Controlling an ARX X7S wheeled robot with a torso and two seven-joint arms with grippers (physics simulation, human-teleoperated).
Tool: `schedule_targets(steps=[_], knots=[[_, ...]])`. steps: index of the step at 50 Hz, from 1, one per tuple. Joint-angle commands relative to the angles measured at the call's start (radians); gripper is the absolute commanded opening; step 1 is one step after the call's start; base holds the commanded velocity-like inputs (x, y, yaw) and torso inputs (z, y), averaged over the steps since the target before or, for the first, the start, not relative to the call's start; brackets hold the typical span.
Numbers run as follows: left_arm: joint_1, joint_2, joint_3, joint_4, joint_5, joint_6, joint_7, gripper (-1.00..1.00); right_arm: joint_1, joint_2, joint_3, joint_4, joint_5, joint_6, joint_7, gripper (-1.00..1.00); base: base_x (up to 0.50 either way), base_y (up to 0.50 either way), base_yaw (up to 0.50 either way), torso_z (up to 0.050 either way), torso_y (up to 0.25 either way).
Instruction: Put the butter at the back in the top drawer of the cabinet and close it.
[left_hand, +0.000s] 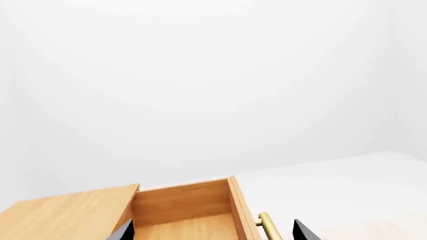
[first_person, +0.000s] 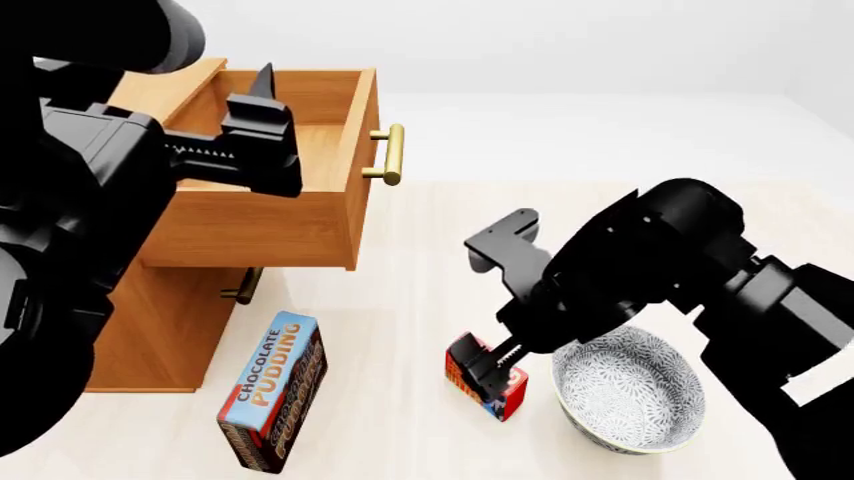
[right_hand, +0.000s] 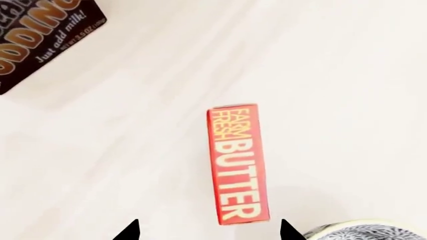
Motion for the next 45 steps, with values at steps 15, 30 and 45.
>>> schedule_targets(steps=[15,30,45], knots=[[0.020,-0.012,0.003,-0.006,0.015,0.021,0.027,1.00,0.015,-0.077,-0.130,0.169,-0.152,-0.115,-0.206,1.00,0.00,0.00,0.00,0.000,0.000],[0.026,-0.021,0.002,-0.015,0.025,0.032,0.046,1.00,0.010,-0.125,-0.175,0.255,-0.200,-0.162,-0.289,1.00,0.00,0.00,0.00,0.000,0.000],[0.021,-0.030,0.002,-0.013,0.005,0.043,0.038,1.00,-0.008,-0.164,-0.205,0.313,-0.229,-0.196,-0.336,1.00,0.00,0.00,0.00,0.000,0.000]])
